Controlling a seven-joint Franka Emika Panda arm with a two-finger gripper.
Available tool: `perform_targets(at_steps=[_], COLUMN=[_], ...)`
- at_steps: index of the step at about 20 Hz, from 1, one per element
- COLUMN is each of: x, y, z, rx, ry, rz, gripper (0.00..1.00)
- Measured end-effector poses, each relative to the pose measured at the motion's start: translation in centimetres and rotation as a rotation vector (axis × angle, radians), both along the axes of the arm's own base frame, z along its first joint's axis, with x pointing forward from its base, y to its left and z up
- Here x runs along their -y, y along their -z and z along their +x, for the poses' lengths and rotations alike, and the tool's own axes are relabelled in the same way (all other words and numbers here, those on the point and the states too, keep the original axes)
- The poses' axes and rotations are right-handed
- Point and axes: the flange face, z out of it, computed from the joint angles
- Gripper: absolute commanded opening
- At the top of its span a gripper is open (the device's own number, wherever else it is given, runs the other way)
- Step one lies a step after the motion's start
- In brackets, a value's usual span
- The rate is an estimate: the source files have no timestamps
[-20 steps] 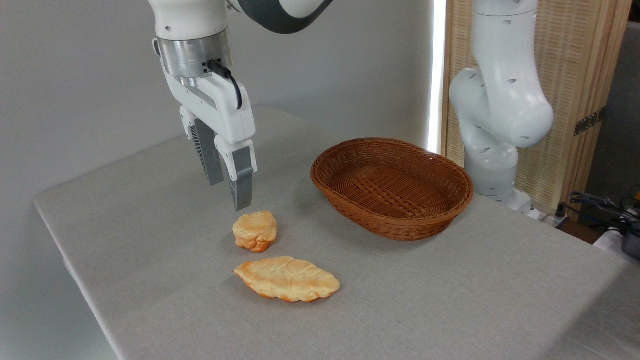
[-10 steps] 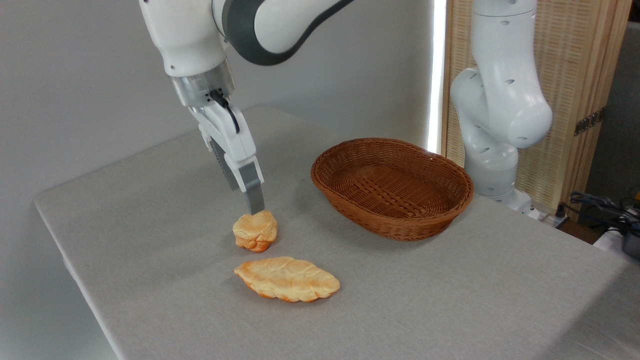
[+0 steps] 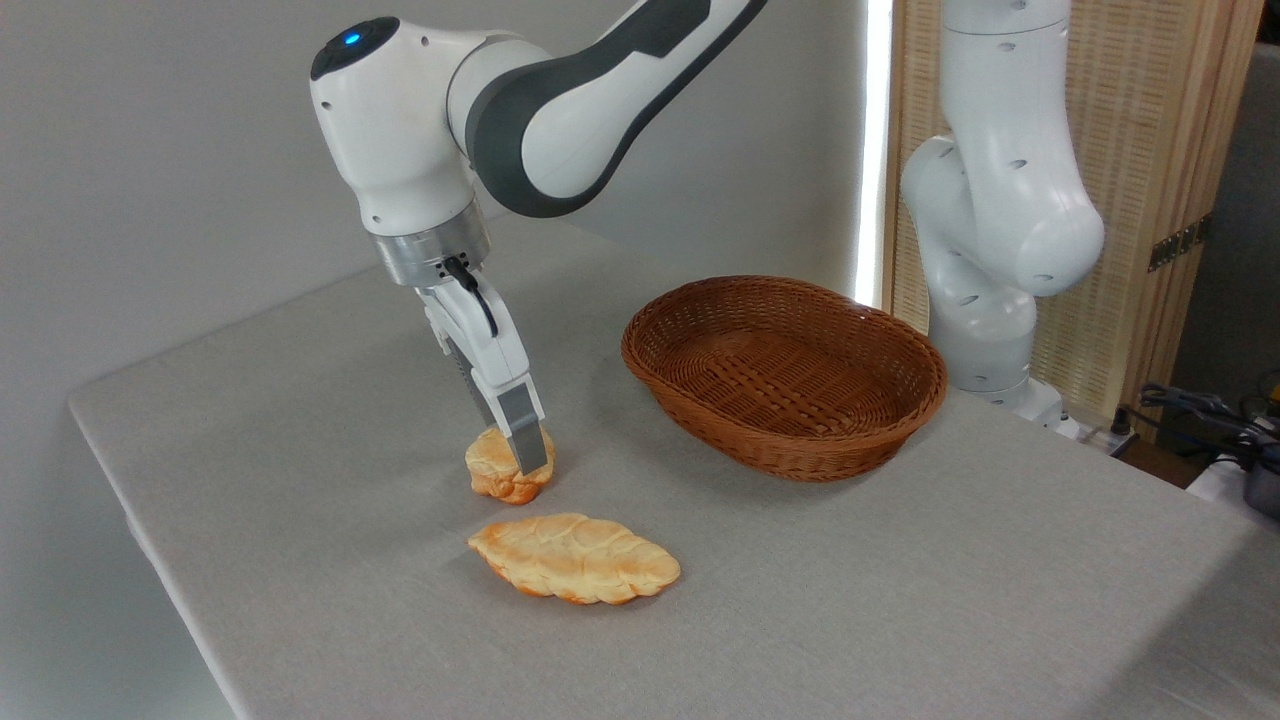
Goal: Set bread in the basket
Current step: 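Lower the open gripper onto the small round bread roll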
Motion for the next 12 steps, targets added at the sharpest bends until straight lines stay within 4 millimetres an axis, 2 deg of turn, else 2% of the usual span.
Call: perform_targets(at_steps=[10,11,12], x=[0.6,0.6,0.7], y=[1.8,2.0,2.1], z=[0.2,0.3,0.4], rx=[-0.020,-0.015,-0.010], ry=[0.008,0.008,0.007], rz=[0.010,0.010,0.009], gripper=[1.00,0.90,0.74])
